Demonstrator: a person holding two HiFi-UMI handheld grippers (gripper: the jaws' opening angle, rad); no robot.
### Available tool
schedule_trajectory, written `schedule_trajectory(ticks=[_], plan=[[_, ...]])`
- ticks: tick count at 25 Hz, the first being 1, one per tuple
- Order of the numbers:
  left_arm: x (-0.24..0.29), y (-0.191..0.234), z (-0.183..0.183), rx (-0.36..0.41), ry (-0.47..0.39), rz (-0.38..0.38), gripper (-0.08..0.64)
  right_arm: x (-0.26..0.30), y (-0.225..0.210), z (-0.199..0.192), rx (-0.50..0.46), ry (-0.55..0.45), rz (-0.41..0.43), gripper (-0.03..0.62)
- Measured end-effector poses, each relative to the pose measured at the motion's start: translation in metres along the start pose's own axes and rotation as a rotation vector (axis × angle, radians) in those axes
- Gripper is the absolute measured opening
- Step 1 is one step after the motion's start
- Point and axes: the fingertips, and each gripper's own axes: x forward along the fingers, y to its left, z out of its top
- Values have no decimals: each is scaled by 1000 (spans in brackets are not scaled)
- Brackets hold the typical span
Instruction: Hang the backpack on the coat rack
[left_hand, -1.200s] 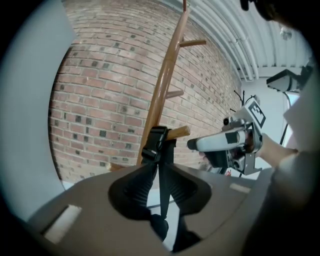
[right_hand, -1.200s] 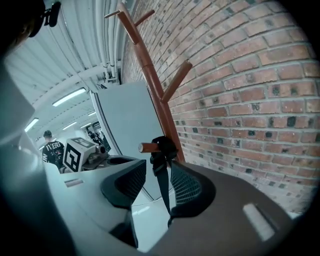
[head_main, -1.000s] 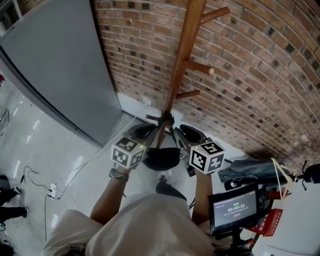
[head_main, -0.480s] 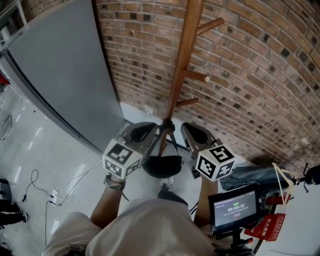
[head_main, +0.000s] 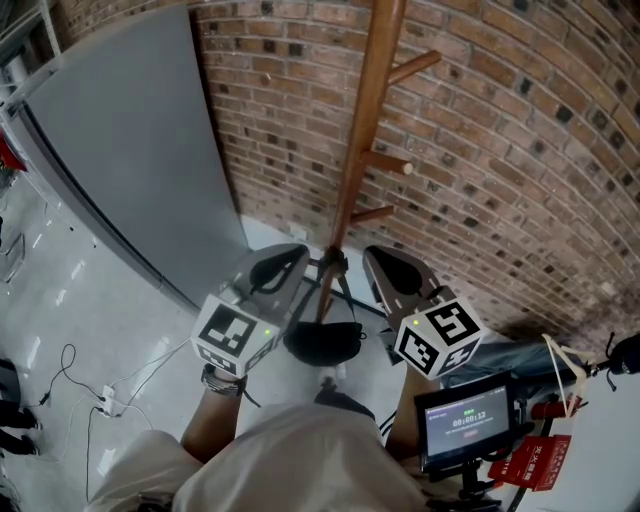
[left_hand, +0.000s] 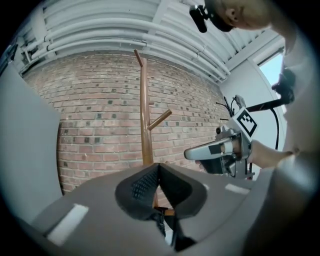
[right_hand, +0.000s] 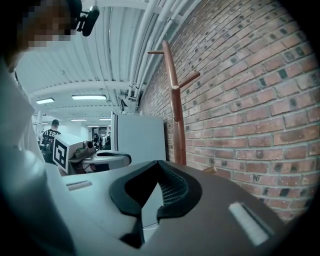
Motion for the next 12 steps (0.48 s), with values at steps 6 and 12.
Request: schedule_trajectory(ticks=[6,12], plan=[[-1,-3,1,8,2,8,0,-3,-2,-3,-16,18,-14,0],[1,-2,0,-2,3,25,0,-5,-5,-6,-1,22,-14,0]])
